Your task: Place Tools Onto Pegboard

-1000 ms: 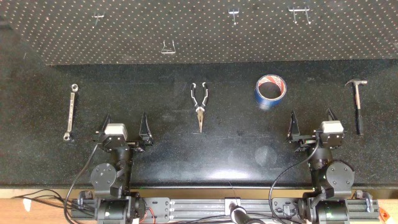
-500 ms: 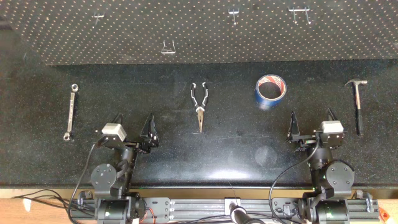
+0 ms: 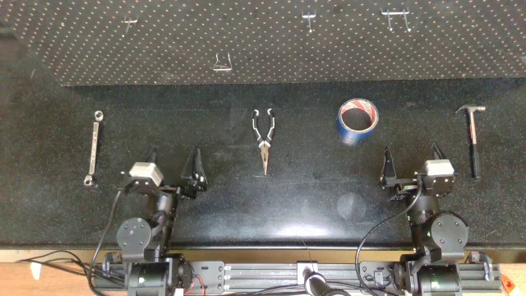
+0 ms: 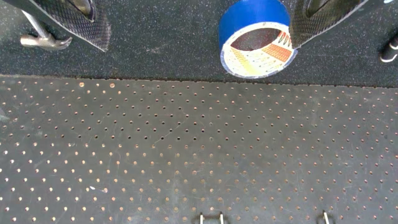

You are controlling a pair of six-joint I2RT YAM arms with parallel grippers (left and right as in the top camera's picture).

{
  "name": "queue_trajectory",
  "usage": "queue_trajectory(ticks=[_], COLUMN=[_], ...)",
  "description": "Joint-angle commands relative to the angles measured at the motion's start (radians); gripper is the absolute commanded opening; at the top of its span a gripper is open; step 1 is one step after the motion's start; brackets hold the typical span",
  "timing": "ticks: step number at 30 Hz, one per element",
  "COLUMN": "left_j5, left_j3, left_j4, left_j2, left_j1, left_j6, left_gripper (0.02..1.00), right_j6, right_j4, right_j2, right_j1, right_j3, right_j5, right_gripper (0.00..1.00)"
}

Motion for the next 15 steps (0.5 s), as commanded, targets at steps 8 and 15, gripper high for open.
queue_trajectory(ticks=[8, 15], left_j5=[-0.279, -0.337], left_j3=[0.796, 0.824], left_j4=[-0.670, -0.990], left_j2=[0.625, 0.637], left_j1=[0.243, 0.623], left_j6=[0.449, 0.690], left_gripper=[0.993, 0.993], right_j6=[-0.018, -0.018], right_j4=[-0.002, -0.002], right_j2=[-0.007, -0.007], right_j1=[0.007, 0.007], right_j3=[-0.005, -0.005], right_j5=[-0.006, -0.006], right_gripper=[0.934, 0.934])
